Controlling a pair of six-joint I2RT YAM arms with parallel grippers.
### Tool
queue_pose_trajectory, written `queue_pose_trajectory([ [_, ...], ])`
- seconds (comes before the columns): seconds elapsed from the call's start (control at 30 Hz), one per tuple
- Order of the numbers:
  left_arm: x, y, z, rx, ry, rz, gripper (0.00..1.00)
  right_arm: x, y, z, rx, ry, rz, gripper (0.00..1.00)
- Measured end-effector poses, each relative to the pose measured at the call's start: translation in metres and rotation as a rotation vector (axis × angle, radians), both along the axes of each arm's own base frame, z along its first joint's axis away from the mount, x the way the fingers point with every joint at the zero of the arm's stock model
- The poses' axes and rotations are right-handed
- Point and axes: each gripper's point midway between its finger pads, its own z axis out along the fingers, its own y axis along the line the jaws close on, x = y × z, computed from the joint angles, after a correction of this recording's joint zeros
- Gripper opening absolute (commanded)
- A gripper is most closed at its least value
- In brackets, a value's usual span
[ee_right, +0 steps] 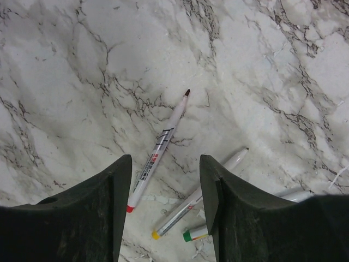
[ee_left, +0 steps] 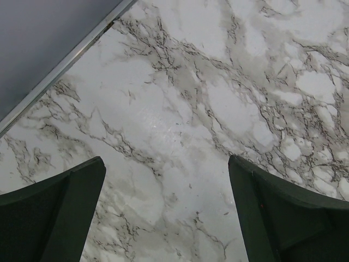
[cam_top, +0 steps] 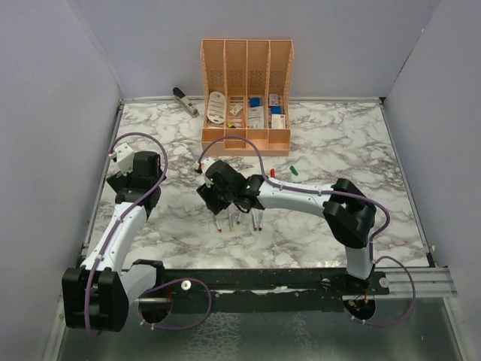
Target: Insert the pens into the pen caps
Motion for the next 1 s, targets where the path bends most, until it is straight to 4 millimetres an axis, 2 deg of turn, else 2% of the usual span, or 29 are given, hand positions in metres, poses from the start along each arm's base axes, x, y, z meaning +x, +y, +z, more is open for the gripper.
queue_pose_trajectory([
  [0.2, -0.005, -0.002, 0.008, -0.007, -0.040, -0.023, 0.99, -0.004, 0.001, -0.030, -0.077, 0.043, 0.005, 0.50],
  [0.3, -0.009, -0.003, 0.011, -0.007, -0.055, -0.032, 0.99, -0.005, 0.001, -0.038, -0.096, 0.053, 0.008, 0.50],
  [0.7, -0.012, -0.003, 0.015, 0.008, -0.060, -0.056, 0.99, -0.005, 0.019, -0.040, -0.097, 0.053, 0.024, 0.46],
  [0.87, -0.012, -0.002, 0.013, 0.018, -0.047, -0.063, 0.99, -0.008, 0.025, -0.047, -0.119, 0.059, 0.034, 0.46],
  [1.0, -0.010, -0.002, 0.015, 0.022, -0.052, -0.068, 0.99, -0.011, 0.022, -0.056, -0.159, 0.057, 0.029, 0.46],
])
